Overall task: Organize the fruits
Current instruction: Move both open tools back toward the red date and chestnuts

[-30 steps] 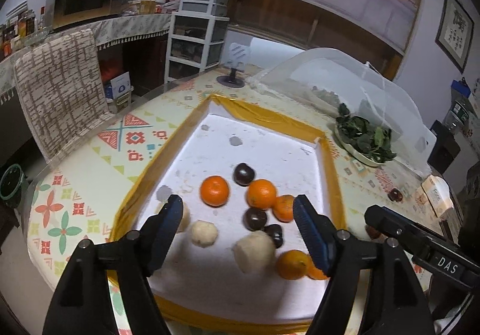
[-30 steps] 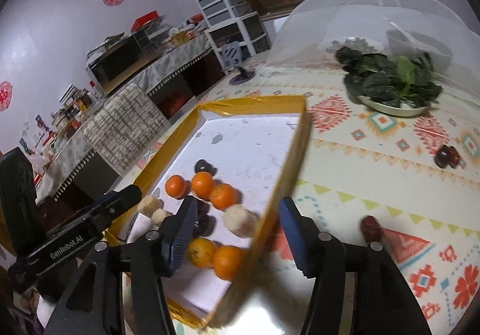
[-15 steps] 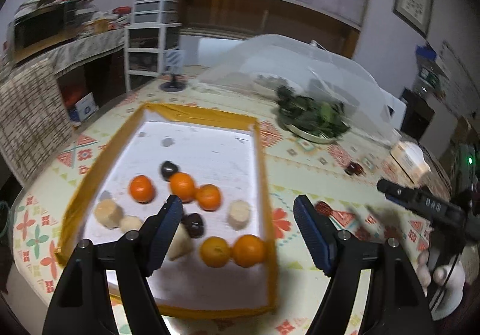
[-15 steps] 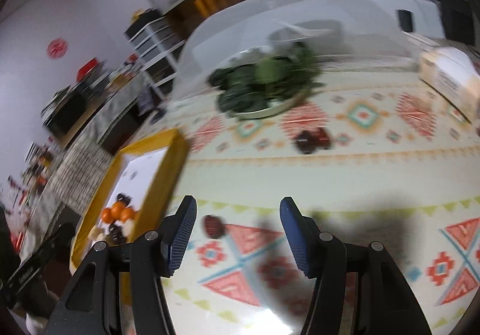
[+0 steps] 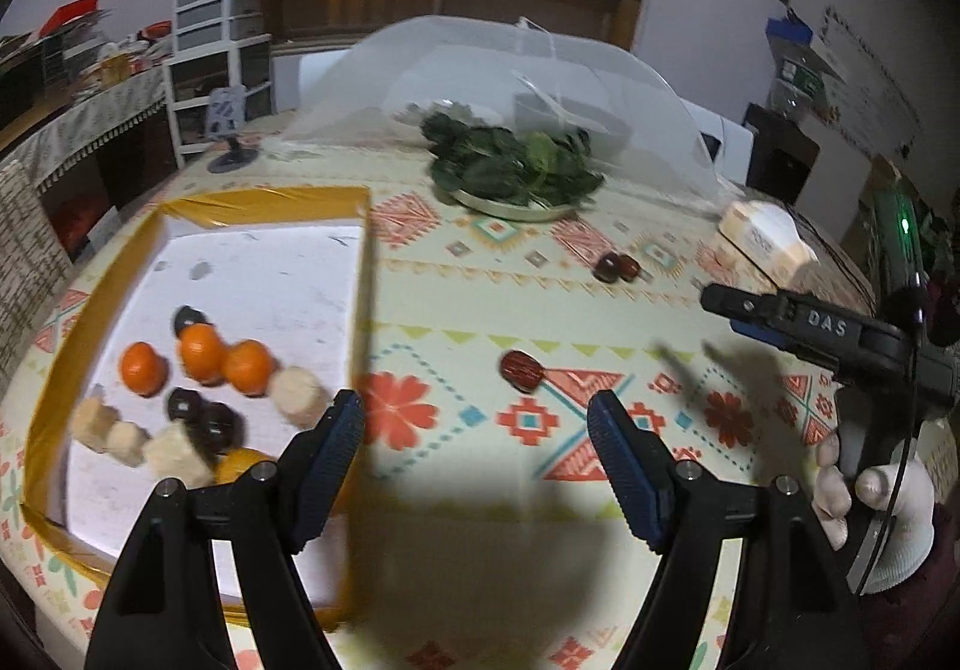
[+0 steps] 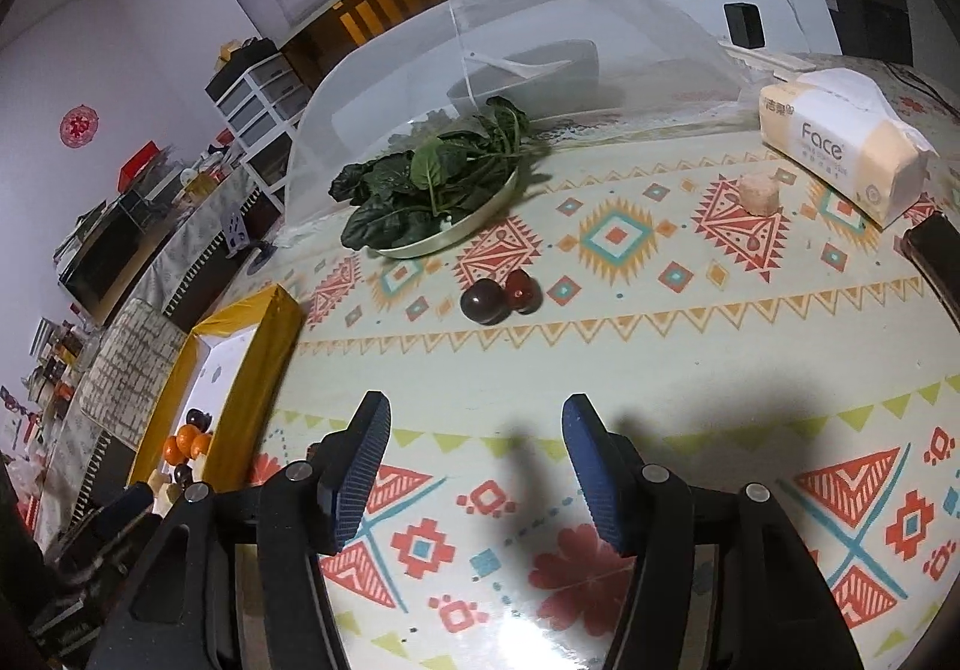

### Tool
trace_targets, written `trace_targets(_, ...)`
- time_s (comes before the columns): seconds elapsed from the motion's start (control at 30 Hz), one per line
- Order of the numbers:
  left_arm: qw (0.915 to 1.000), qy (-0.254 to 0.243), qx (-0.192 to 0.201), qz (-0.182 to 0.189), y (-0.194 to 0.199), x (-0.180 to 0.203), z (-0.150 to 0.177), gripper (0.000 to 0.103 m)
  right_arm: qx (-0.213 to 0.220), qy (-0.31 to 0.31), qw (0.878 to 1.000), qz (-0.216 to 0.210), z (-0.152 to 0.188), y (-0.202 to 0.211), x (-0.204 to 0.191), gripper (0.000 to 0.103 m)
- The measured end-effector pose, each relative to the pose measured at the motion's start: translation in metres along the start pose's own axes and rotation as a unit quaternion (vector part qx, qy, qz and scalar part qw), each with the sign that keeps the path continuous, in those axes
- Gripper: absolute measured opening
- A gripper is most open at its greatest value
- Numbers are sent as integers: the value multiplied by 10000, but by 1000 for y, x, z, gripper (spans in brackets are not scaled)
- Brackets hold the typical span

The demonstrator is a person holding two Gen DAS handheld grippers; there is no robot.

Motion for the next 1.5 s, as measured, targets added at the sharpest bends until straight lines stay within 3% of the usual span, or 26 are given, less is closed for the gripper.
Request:
trace_targets(0.53,9968,-516,54,-604,-13,35,0,76,-142,-101,9998,55,1,-14,15,64)
trace_targets(0.7,9969,-496,56,-611,-13,36,0,81,-201,-98,9997,63,3,-19,15,65)
trace_targets(1.3,9974,-441,-85,-560,-24,29,2,81,-312,15,9994,142,3,-29,8,65)
trace_targets(1.5,9984,-371,-114,-419,-25,25,-1,81,-197,136,9994,237,-22,-22,-1,65)
Point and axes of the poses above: each gripper's, at about its wrist camera, not at the fingertips, and y roughly against the way its jaws point, x to its right, z to its underside, the point moved 10 cm from there along -y, roughly the way its jaws point, and after that the axes turned 15 degrees about -x, right-handed, at the moved point
